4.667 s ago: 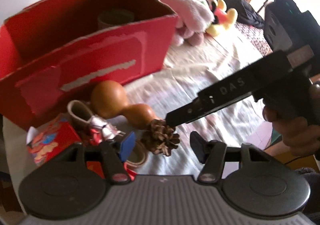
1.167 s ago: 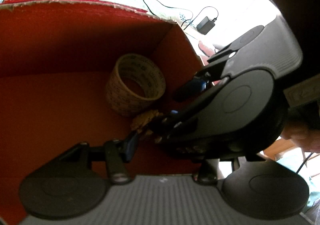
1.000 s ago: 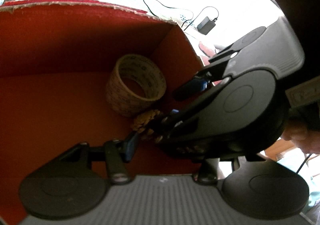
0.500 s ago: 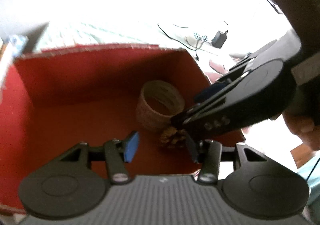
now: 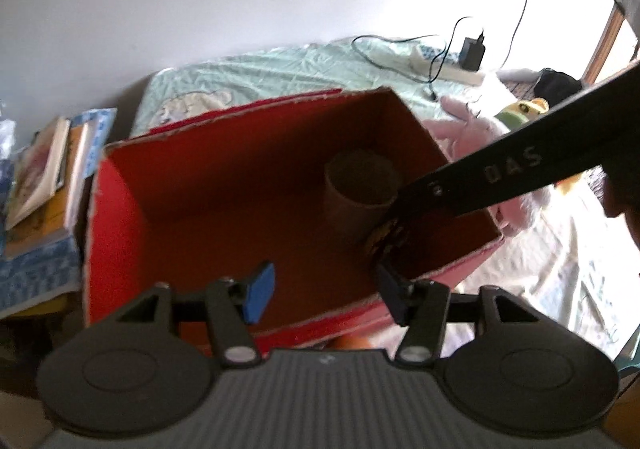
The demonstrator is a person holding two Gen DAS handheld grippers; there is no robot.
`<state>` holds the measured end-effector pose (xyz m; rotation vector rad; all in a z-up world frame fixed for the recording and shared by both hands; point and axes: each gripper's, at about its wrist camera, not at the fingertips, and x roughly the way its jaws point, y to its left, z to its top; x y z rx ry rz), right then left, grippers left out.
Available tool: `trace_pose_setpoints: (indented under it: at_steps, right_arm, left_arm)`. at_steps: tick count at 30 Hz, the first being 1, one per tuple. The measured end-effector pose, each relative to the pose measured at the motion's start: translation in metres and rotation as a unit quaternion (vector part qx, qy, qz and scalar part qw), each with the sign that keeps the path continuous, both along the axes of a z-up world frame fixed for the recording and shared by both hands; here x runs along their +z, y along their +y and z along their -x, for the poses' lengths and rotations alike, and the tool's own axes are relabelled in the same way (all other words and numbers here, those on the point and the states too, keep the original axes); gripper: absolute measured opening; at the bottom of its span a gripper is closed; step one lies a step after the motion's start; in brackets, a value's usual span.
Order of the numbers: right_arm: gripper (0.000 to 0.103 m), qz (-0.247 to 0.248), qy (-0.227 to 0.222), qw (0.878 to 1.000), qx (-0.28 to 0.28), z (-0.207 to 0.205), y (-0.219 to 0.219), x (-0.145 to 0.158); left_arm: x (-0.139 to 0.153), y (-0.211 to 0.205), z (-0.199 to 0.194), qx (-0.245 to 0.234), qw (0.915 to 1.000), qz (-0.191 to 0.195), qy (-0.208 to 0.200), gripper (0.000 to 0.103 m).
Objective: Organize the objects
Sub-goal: 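Withdraw the right gripper from the box toward the wooden gourd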
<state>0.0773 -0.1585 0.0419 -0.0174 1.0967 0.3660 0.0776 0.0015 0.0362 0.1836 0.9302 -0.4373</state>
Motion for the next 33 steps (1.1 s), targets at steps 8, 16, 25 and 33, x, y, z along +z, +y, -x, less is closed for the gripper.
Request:
trace_pose_setpoints:
  at_steps: [8,16,25,33]
  right_arm:
    - [0.049,-0.014,-0.019,1.000,-0.019,0.018,-0.007,0.010]
    - [0.049,-0.029,-0.021,0.999,-0.034,0.036,-0.008,0.009]
    - [0.049,-0.060,-0.008,0.997,-0.045,0.055,-0.009,-0.001]
    - [0.049,-0.088,0.013,0.994,-0.069,0.068,-0.016,-0.018]
  left_arm:
    - [-0.002,0.001,0.016,0.037,0.9980,-0.051,-0.004,0.063]
    - [0.000,0.007,0.034,0.062,0.9954,-0.073,-0.003,0.066]
    - [-0.006,0.006,0.049,0.069,0.9933,-0.092,0.005,0.072]
    - [-0.023,0.002,0.059,0.070,0.9913,-0.109,0.024,0.073]
